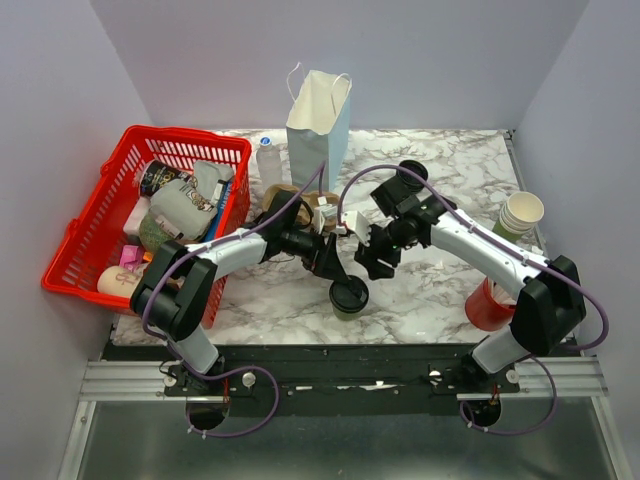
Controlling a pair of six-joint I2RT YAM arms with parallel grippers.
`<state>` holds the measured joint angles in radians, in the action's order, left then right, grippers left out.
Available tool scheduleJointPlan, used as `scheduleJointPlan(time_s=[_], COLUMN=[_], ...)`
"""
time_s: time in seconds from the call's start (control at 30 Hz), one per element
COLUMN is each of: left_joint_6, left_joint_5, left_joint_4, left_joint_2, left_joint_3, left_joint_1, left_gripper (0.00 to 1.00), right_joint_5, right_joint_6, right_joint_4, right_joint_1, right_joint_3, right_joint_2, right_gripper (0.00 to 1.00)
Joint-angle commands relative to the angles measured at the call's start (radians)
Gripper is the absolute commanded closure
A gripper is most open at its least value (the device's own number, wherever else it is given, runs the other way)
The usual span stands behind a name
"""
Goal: Pack the takeout coffee
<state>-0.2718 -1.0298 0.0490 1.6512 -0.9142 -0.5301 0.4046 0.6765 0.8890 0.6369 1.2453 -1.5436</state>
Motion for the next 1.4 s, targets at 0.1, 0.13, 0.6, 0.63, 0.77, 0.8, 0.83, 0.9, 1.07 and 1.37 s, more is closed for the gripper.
scheduleJointPlan(time_s=[0.1,0.13,0.6,0.63,0.77,0.8,0.83,0.9,1.07,1.37], left_joint_6=[0.039,0.043,0.142,0.160,0.209,0.215,0.218,0.215,0.131,0.092], left_joint_5=[-0.024,-0.024,0.135,0.143,0.120,0.097,0.091,0.074,0.007,-0.039], left_joint_4=[0.023,0.019,0.208,0.228,0.301,0.311,0.313,0.305,0.235,0.161], left_joint_2=[-0.045,-0.054,-0.223,-0.235,-0.268,-0.269,-0.271,-0.269,-0.268,-0.237], left_joint_3=[-0.020,-0.020,-0.019,-0.006,0.034,0.037,0.041,0.051,0.098,0.106], left_joint_1=[0.015,0.018,0.035,0.036,0.058,0.067,0.070,0.073,0.076,0.076], left_gripper=[0.14,0.14,0.11,0.11,0.14,0.14,0.15,0.16,0.16,0.16], right_joint_5=[-0.116,-0.101,0.324,0.364,0.430,0.441,0.459,0.470,0.464,0.442], right_joint_6=[-0.041,-0.052,0.012,0.056,0.184,0.211,0.254,0.294,0.440,0.437], right_joint_4=[0.008,0.014,-0.088,-0.140,-0.138,-0.122,-0.099,-0.085,-0.027,-0.050], right_joint_1=[-0.005,-0.020,-0.048,-0.046,-0.043,-0.040,-0.033,-0.019,0.061,0.087], right_joint_3=[0.020,0.016,-0.102,-0.119,-0.115,-0.094,-0.086,-0.073,-0.096,-0.087], right_joint_2=[0.000,0.014,0.203,0.214,0.188,0.174,0.149,0.132,0.128,0.106], right_gripper=[0.32,0.32,0.15,0.13,0.06,0.05,0.05,0.04,0.03,0.03])
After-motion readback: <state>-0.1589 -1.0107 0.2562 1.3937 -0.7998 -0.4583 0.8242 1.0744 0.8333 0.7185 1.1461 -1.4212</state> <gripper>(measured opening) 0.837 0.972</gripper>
